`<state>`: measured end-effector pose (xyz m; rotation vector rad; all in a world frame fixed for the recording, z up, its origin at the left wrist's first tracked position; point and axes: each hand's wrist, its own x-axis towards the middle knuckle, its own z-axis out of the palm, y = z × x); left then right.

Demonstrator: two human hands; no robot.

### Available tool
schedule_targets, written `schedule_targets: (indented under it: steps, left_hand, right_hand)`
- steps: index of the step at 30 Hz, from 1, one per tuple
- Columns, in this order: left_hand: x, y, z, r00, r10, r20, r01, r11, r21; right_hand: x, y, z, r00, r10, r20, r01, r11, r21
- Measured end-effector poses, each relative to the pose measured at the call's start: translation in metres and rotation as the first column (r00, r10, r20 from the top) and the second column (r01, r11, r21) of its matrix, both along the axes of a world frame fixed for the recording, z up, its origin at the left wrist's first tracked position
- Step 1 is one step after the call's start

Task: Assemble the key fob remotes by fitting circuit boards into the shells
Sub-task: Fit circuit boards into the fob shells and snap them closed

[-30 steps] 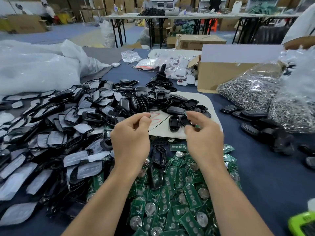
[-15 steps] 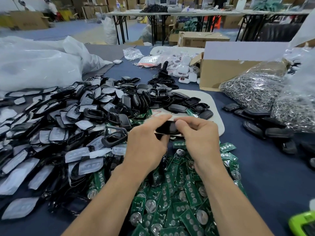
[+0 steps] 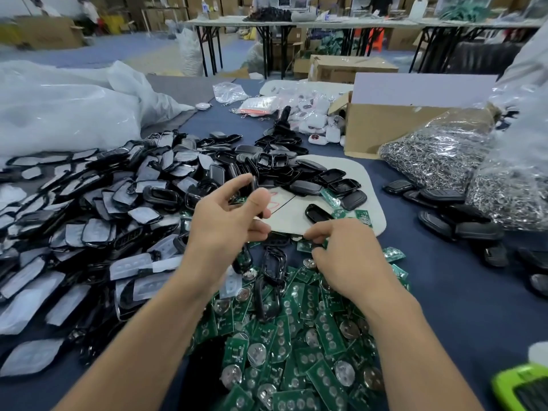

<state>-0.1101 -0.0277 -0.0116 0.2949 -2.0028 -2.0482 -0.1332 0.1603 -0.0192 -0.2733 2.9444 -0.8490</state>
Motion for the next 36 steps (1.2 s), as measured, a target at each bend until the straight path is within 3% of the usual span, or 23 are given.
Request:
schedule_targets:
  steps: [5, 8, 10, 13, 17, 22, 26, 28, 30, 32, 36]
  left_hand:
    - [0.001, -0.012, 0.0, 0.983, -0.184, 0.02, 0.181, 0.979, 0.089]
    - [0.003, -0.012, -0.008, 0.988, -0.155, 0.001, 0.155, 0.988, 0.025]
    - [0.001, -0.01, -0.015, 0.996, -0.083, 0.016, 0.084, 0.981, -0.176]
    - [0.0, -0.006, -0.02, 0.999, -0.016, 0.031, 0.03, 0.849, -0.527]
    - [-0.002, -0.005, -0.022, 0.999, -0.029, 0.034, 0.043, 0.845, -0.533]
    - [-0.002, -0.004, -0.02, 1.0, -0.027, 0.014, 0.03, 0.86, -0.509]
    - [-0.002, -0.006, -0.017, 0.999, -0.035, 0.0, 0.031, 0.898, -0.439]
    - [-0.002, -0.007, -0.018, 0.999, -0.044, -0.003, 0.038, 0.905, -0.424]
    - [-0.002, -0.006, -0.02, 0.998, -0.061, 0.002, 0.057, 0.911, -0.408]
    - [-0.003, -0.005, -0.02, 0.997, -0.082, 0.003, 0.077, 0.915, -0.396]
    - [-0.004, -0.006, -0.019, 0.991, -0.131, -0.027, 0.116, 0.943, -0.312]
  right_hand:
    - [0.001, -0.004, -0.004, 0.999, 0.003, -0.032, -0.002, 0.999, 0.039]
    - [0.001, -0.005, -0.008, 0.998, -0.044, -0.036, 0.036, 0.98, -0.195]
    - [0.0, -0.007, -0.008, 0.995, -0.096, -0.012, 0.084, 0.922, -0.377]
    - [-0.003, -0.008, -0.007, 0.986, -0.157, -0.062, 0.109, 0.871, -0.479]
    - [-0.003, -0.01, -0.006, 0.985, -0.149, -0.087, 0.092, 0.88, -0.465]
    - [0.0, -0.01, -0.011, 0.983, -0.143, -0.116, 0.124, 0.979, -0.161]
    - [0.003, -0.017, -0.011, 0.98, -0.154, -0.123, 0.14, 0.983, -0.115]
    - [0.002, -0.017, -0.012, 0.969, -0.18, -0.17, 0.148, 0.972, -0.185]
    - [0.0, -0.016, -0.014, 0.968, -0.216, -0.131, 0.146, 0.901, -0.408]
    - [-0.001, -0.016, -0.013, 0.978, -0.209, -0.002, 0.161, 0.758, -0.632]
    - [0.002, -0.021, -0.007, 0.983, -0.027, 0.179, 0.168, 0.501, -0.849]
